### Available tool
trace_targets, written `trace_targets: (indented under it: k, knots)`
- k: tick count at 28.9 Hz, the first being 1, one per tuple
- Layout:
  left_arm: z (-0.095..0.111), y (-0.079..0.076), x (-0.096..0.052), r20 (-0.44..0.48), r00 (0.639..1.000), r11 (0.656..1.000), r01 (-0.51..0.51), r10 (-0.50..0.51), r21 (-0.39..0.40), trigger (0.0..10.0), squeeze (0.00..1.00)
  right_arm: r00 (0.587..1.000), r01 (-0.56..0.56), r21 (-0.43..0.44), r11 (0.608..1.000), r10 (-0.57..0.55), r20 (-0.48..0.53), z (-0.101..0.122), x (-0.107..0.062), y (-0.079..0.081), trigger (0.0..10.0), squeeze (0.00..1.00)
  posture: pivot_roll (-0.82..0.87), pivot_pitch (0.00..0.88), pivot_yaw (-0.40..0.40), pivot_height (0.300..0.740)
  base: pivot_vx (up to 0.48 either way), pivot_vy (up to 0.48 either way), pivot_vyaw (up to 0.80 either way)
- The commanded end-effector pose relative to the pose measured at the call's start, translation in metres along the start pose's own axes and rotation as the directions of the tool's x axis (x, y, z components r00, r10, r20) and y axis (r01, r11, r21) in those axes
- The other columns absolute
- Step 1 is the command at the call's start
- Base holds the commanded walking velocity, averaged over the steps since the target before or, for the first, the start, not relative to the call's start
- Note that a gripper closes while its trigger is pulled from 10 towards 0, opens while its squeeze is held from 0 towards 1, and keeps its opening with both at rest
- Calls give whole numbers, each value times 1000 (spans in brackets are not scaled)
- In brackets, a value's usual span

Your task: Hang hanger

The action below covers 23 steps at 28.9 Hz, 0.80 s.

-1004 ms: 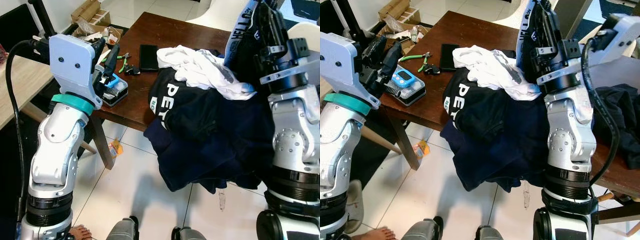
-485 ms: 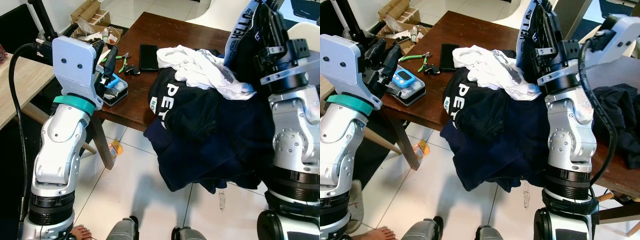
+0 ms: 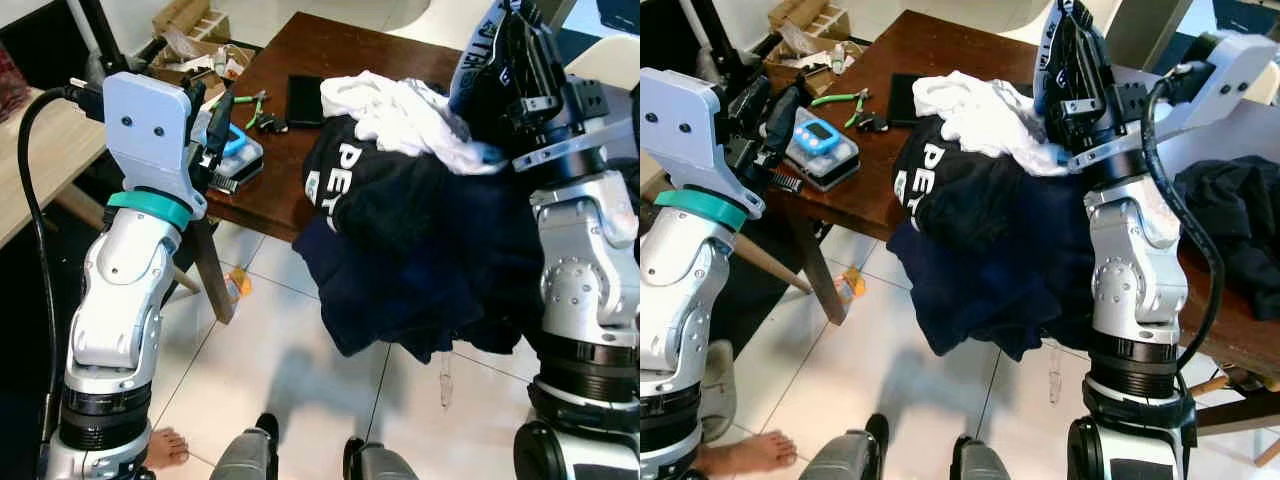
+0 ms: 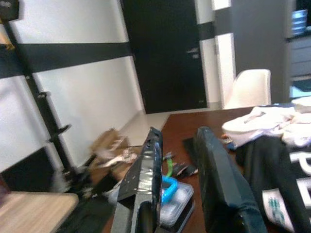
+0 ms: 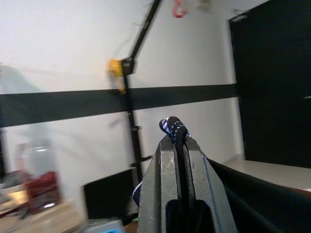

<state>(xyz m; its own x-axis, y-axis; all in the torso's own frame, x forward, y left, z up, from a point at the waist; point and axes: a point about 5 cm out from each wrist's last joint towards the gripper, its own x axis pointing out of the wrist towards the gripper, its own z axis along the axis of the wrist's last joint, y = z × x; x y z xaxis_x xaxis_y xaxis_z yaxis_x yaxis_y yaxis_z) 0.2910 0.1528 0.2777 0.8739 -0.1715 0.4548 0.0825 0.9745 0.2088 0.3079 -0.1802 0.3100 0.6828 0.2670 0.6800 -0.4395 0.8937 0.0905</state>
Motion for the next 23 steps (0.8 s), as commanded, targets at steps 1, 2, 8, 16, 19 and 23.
trace_targets:
  k: [1, 2, 8, 16, 19, 23]
  knots:
    - [-1, -1, -1, -2, 1000, 1000, -4, 4, 7, 10000, 0, 1000, 4, -18, 1000, -4, -3, 0, -1, -1, 10000, 0, 62, 48, 16, 740, -356, 0, 0]
    - [-1, -1, -1, -2, 1000, 1000, -4, 4, 7, 10000, 0, 1000, 4, -18, 1000, -4, -3, 0, -1, -1, 10000, 0, 62, 48, 16, 740, -356, 0, 0]
    - [0, -2, 0, 2, 1000, 1000, 2, -2, 3, 10000, 0, 1000, 8, -23, 1000, -8, -6, 0, -1, -2, 10000, 0, 61, 44, 18, 740, -356, 0, 0]
    - [1, -3, 0, 5, 1000, 1000, 8, -8, 0, 10000, 0, 1000, 15, -33, 999, -16, -13, -2, -2, -3, 10000, 0, 59, 46, 22, 740, -347, 0, 0]
    - [1, -3, 0, 5, 1000, 1000, 10, -10, -2, 10000, 0, 1000, 18, -36, 999, -19, -14, -2, -2, -3, 10000, 0, 59, 46, 22, 740, -337, 0, 0]
    - [1, -4, 0, 4, 1000, 1000, 13, -13, -3, 10000, 0, 1000, 23, -40, 999, -24, -20, -3, -3, -4, 10000, 0, 57, 48, 24, 740, -322, 0, 0]
